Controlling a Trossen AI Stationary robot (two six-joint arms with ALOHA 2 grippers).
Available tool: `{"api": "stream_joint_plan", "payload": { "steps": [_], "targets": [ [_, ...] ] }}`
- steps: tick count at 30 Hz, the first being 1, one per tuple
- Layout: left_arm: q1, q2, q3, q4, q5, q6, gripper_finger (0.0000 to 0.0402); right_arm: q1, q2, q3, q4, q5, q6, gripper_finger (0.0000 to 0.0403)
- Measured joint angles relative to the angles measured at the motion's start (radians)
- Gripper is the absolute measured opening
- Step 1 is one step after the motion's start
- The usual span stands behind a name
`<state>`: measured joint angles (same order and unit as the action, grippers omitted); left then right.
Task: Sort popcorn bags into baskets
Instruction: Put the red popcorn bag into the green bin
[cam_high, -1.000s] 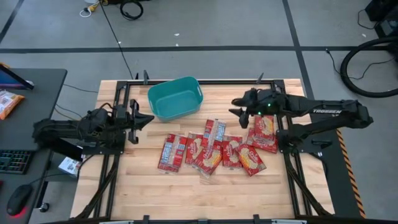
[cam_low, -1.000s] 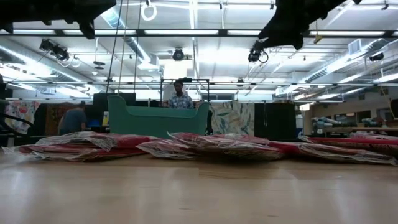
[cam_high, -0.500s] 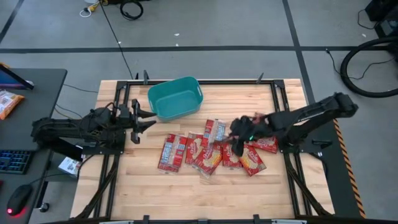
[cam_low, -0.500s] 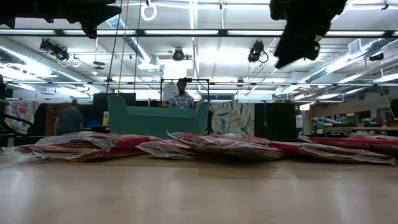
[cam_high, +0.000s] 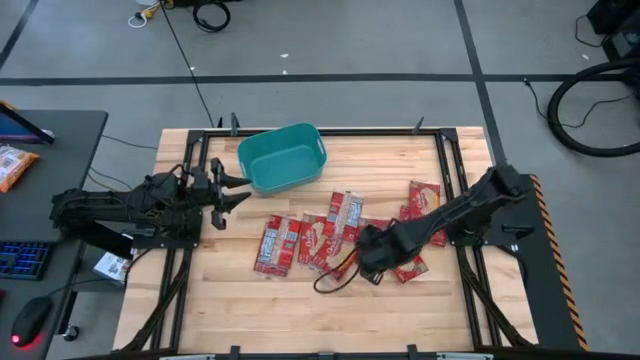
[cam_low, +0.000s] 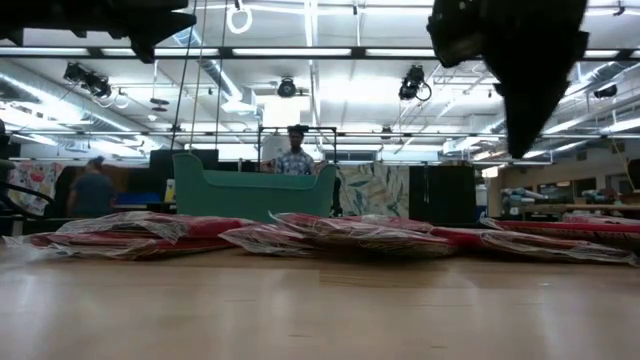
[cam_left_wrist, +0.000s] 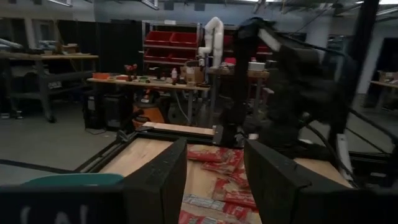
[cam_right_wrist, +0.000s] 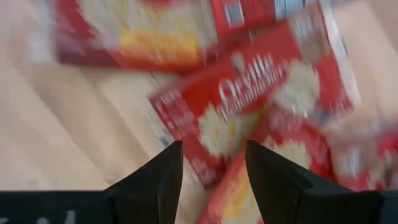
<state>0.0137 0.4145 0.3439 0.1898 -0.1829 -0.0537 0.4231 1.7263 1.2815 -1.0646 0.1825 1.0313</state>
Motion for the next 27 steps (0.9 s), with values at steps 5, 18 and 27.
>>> {"api": "stream_joint_plan", "payload": {
  "steps": [5, 18, 27],
  "targets": [
    [0.0, 0.0, 0.0, -0.001, -0.008, 0.034, 0.0164, 0.04, 0.15, 0.137, -0.203, -0.04, 0.124, 0.0178],
    [0.0, 0.0, 0.0, -0.01, -0.008, 0.039, 0.0164, 0.072, 0.385, 0.221, -0.369, -0.113, 0.147, 0.0206],
    [0.0, 0.0, 0.0, -0.011, -0.007, 0.04, 0.0164, 0.072, 0.371, 0.218, -0.343, -0.091, 0.249, 0.0279]
  ]
}}
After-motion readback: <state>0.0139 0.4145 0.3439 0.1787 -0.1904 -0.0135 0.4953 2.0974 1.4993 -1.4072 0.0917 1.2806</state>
